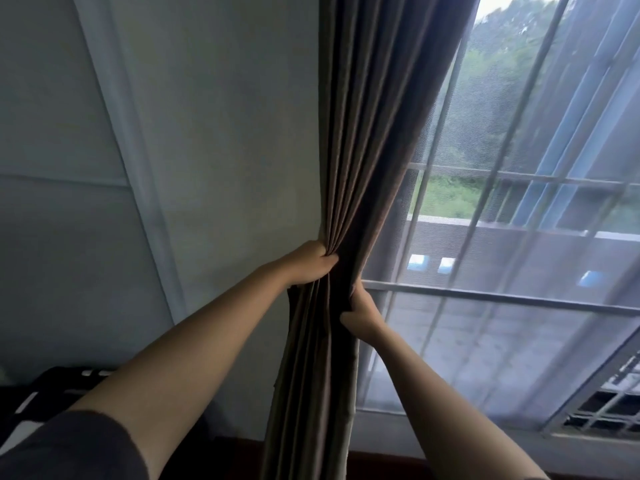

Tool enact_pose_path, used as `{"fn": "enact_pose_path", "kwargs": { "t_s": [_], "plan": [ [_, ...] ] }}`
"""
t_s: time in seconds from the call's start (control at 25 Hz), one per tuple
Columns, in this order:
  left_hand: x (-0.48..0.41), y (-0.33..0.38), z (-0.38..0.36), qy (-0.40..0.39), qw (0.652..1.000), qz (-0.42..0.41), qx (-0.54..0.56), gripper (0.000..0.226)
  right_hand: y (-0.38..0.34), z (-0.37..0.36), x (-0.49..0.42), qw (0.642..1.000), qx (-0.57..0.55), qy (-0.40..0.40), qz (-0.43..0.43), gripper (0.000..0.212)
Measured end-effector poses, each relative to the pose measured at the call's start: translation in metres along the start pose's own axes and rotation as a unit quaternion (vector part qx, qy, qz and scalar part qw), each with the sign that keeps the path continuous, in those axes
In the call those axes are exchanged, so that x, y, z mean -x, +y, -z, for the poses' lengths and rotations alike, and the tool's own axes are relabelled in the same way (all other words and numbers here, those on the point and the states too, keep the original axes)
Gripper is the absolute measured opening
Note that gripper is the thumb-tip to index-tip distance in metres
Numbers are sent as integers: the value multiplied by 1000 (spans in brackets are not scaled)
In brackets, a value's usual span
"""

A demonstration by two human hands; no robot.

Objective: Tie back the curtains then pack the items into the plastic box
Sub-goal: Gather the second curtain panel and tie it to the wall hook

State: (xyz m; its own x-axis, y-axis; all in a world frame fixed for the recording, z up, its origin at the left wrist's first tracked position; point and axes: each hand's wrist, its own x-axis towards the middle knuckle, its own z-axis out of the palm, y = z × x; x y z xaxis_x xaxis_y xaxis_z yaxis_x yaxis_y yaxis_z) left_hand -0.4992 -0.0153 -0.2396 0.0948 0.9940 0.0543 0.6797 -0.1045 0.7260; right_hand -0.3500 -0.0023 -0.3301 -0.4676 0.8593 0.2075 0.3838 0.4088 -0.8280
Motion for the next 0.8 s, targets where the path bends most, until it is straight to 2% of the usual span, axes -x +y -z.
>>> {"fn": "enact_pose_path", "kwargs": {
  "t_s": [0.24,0.36,0.56,0.72,0.8],
  "plan": [
    [-3,14,-3,-46,998,-3,-41,39,-8,-3,7,999,10,-50,8,114],
    [0,20,-10,-30,998,-2,-51,40,-15,-19,9,997,53,-49,4,116],
    [0,24,-17,-3,997,-8,-80,45,-14,-32,27,999,-22,-30,35,110],
    [-1,22,-4,-19,993,-12,-115,36,-1,-21,31,999,-25,35,32,85],
    [-2,20,-4,1,994,-14,-105,33,4,-17,32,999,-21,46,18,86]
  ]
}}
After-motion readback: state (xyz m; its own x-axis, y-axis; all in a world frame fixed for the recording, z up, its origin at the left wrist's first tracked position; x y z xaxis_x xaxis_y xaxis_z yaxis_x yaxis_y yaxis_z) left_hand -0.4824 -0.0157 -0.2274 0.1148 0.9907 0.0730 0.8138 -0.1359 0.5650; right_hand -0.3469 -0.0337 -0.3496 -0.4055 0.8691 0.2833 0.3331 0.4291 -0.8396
